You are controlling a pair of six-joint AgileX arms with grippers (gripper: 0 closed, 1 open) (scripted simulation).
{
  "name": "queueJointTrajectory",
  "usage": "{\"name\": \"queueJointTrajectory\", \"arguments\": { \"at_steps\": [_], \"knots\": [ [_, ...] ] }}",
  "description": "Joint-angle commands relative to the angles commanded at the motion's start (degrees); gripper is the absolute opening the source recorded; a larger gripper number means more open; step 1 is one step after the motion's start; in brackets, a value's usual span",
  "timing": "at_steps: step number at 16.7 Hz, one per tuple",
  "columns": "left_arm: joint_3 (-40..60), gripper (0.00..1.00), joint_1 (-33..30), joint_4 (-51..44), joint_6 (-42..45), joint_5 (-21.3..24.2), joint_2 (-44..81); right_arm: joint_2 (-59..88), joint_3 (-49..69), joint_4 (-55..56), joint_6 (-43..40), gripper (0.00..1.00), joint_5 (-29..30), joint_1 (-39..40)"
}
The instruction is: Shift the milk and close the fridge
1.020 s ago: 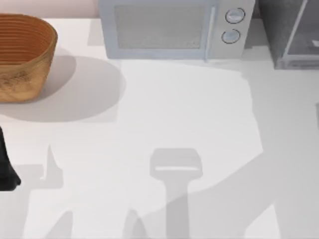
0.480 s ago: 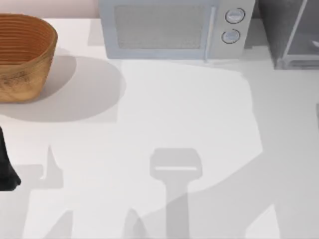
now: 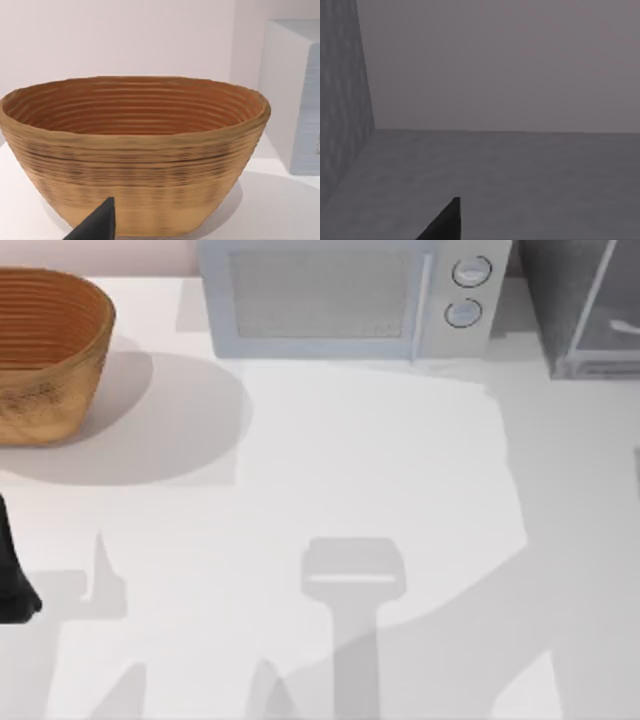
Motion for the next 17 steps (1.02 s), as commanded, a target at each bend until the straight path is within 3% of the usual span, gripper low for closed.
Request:
{"name": "queueJointTrajectory", "arguments": {
  "at_steps": [10,17],
  "knots": [
    [0.0,1.00,0.0,0.0,0.0,0.0,0.0,-1.8,-0.8,-0.7,0.2,1.00,0.1,0.2],
    [0.0,1.00,0.0,0.0,0.0,0.0,0.0,-26.3,-12.4,-10.9,1.0,1.00,2.6,1.5]
  ]
}}
